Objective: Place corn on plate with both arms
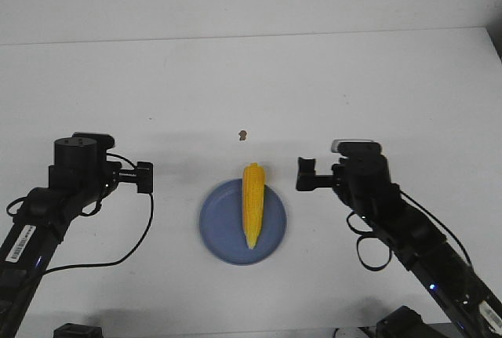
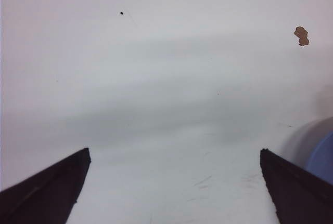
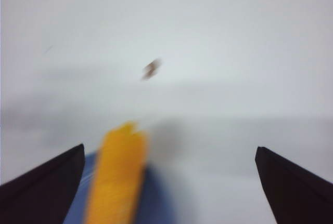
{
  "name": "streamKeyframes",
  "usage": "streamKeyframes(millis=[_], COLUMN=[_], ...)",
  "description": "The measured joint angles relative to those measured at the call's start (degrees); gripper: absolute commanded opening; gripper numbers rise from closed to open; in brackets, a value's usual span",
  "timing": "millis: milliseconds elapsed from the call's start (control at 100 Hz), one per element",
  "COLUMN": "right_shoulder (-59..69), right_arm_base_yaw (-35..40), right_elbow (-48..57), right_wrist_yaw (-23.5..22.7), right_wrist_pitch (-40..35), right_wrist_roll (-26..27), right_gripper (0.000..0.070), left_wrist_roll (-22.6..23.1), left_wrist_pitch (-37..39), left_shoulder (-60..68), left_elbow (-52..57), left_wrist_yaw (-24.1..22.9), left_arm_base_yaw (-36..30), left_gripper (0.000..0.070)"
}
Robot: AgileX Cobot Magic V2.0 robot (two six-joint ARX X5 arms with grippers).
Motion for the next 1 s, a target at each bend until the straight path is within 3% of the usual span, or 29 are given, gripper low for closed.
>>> streamKeyframes(millis=[200,430,730,1000], right_shoulder=[-9.16,-18.12,-29.57,-43.89], right_arm_base_yaw=[-9.94,-14.36,-14.36,-14.36], right_elbow=[0.0,-0.11,-9.16,-23.98], right_wrist_yaw=[0.0,-1.62,-1.44,-0.63], right_wrist_pitch=[-1.6,-2.05,-0.42,6.75], right_wrist_roll=[-11.08,-21.38,-24.39,-23.67], right_gripper=[0.07,0.07,0.07,0.07], left_wrist_roll=[-0.24,-1.29,-1.66,-1.86], left_wrist_pitch=[1.01,10.03,14.27,17.94], left_shoulder=[-0.94,-10.45,-25.51,-36.72], left_elbow=[-0.17,-8.46,-18.88,-26.67], left_wrist_yaw=[2.12,2.27,0.87,-0.79], left_arm_base_yaw=[0.0,0.0,0.0,0.0], left_gripper=[0.07,0.07,0.07,0.07])
